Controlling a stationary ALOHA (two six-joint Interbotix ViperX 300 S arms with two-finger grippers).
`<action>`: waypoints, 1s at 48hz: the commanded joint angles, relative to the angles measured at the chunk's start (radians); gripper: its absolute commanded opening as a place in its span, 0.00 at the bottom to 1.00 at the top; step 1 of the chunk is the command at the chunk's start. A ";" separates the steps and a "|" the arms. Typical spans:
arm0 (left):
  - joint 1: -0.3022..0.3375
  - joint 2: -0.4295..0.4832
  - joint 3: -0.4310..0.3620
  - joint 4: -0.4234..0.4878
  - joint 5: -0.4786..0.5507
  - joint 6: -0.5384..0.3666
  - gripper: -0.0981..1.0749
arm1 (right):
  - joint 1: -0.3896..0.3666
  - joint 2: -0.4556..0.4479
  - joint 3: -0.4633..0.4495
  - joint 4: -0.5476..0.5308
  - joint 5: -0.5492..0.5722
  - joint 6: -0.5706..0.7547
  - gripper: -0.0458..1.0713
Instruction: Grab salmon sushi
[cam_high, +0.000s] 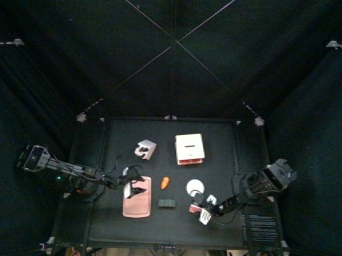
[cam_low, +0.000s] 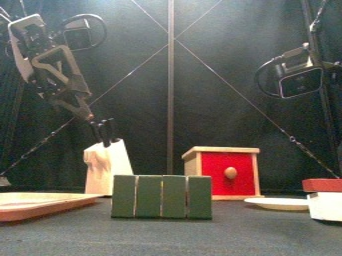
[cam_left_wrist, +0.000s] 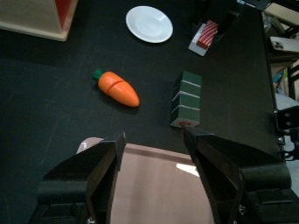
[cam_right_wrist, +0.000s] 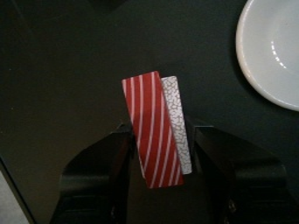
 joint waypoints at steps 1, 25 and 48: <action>0.003 -0.002 -0.012 0.005 0.000 0.003 0.85 | -0.008 -0.049 -0.008 0.008 -0.009 0.003 0.55; 0.008 -0.002 -0.012 0.009 -0.002 0.006 0.85 | -0.078 -0.207 -0.003 -0.015 -0.011 0.005 0.55; 0.008 -0.002 -0.020 0.026 -0.008 0.005 0.85 | -0.123 -0.192 -0.035 -0.087 -0.014 0.006 0.55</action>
